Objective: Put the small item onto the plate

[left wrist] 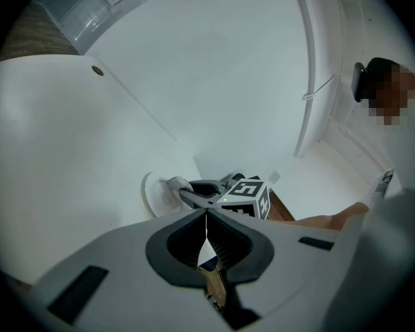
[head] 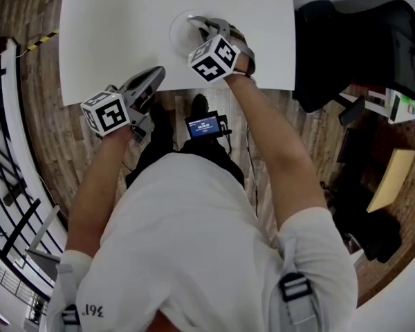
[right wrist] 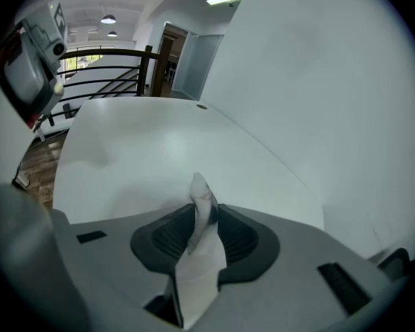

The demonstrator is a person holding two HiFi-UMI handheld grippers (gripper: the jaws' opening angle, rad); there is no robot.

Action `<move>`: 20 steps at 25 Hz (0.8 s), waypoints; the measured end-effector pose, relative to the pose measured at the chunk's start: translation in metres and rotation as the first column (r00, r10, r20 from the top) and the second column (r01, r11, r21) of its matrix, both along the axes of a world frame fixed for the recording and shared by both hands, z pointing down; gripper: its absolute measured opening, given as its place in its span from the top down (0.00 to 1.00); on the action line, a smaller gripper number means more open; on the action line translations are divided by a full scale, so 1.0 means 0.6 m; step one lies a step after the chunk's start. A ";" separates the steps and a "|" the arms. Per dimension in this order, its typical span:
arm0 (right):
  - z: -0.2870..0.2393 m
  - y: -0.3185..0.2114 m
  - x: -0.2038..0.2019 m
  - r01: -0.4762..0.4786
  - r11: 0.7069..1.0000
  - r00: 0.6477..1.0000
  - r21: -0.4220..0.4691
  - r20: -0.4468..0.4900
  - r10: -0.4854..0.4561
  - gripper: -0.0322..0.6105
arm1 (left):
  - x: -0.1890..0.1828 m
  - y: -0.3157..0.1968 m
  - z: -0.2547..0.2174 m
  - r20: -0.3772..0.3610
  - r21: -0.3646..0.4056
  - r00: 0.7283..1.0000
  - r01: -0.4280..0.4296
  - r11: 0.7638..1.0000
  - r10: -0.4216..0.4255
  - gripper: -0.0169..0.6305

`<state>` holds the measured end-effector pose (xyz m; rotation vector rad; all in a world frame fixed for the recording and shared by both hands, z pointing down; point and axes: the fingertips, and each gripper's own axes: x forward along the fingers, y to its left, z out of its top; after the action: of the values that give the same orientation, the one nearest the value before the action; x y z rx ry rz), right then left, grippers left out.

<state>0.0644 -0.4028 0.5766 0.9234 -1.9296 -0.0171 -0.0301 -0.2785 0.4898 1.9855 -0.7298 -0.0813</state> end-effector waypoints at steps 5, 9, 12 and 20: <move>0.000 0.015 -0.017 0.032 0.999 0.999 0.011 0.004 -0.032 0.79 | -0.001 -0.002 -0.003 -0.003 -0.001 1.000 -0.007 1.000 0.007 0.97; 0.000 0.017 -0.020 0.027 1.000 1.000 0.011 0.010 -0.027 0.79 | -0.004 -0.003 -0.001 -0.012 -0.007 1.000 0.002 1.000 -0.002 0.97; 0.001 0.021 -0.023 0.028 1.000 0.999 0.008 0.021 -0.028 0.79 | -0.003 -0.001 0.001 -0.016 -0.012 1.000 0.001 1.000 -0.001 0.97; 0.001 0.032 -0.030 0.019 1.000 0.999 0.016 0.046 -0.020 0.78 | -0.004 0.001 0.006 -0.019 -0.017 1.000 0.002 1.000 -0.002 0.97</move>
<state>0.0461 -0.3833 0.5774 0.9228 -1.9841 -0.0227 -0.0322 -0.2779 0.4932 1.9649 -0.7175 -0.0949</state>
